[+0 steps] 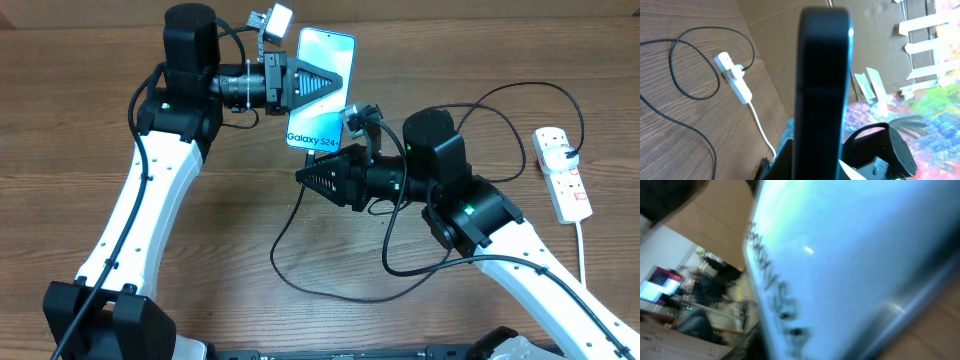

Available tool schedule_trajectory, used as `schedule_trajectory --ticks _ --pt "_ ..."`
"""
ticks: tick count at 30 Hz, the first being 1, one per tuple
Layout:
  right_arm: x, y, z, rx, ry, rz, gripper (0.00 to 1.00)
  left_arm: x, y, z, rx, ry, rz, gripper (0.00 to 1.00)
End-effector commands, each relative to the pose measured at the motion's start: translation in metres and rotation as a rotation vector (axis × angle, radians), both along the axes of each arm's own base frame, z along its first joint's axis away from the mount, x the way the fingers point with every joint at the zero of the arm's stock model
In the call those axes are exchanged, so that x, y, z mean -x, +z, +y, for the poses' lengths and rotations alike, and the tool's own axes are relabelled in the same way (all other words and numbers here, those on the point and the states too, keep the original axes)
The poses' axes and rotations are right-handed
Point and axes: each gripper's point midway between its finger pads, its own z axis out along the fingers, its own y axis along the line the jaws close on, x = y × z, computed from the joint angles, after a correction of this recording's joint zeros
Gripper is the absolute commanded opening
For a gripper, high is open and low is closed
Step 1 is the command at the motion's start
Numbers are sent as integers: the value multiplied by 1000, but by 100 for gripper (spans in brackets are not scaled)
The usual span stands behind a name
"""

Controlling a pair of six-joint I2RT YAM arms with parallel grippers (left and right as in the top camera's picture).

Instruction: Plug charger to phone and switch on socket

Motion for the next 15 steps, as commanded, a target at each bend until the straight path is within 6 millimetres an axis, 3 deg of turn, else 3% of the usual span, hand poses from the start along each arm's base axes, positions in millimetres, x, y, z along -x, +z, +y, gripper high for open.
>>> schedule_trajectory --ticks 1,3,11,15 --pt "-6 4 0 -7 -20 -15 17 13 10 -3 24 -62 -23 4" --pt "-6 5 0 -16 -24 0 4 13 10 -3 24 -64 -24 4" --pt "-4 20 1 -85 -5 35 4 21 14 -3 39 -123 -152 4" --pt "-10 22 -10 -105 -1 57 4 31 17 -3 65 -184 -204 4"
